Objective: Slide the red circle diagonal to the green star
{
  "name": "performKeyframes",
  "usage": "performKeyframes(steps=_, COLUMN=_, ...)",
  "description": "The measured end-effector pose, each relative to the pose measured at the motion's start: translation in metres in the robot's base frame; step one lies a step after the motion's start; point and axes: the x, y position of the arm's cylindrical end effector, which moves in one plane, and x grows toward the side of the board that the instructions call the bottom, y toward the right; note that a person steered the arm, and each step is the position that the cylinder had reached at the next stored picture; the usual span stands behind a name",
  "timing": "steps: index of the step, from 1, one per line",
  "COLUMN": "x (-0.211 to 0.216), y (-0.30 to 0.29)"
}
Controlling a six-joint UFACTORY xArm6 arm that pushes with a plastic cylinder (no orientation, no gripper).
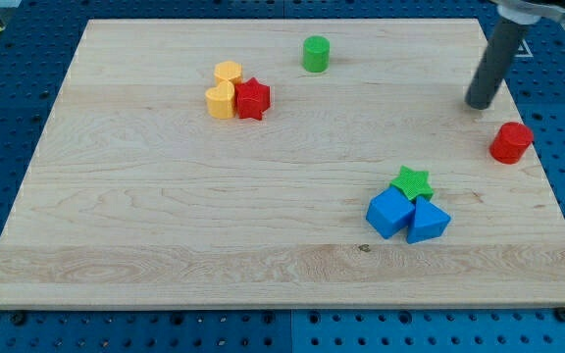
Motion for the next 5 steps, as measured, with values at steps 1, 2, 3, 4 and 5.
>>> performKeyframes(steps=1, x=0.017, y=0.018)
performKeyframes(steps=2, x=0.030, y=0.036)
performKeyframes(steps=3, x=0.049, y=0.039)
performKeyframes(steps=4, x=0.061, y=0.032)
performKeyframes(steps=5, x=0.061, y=0.008)
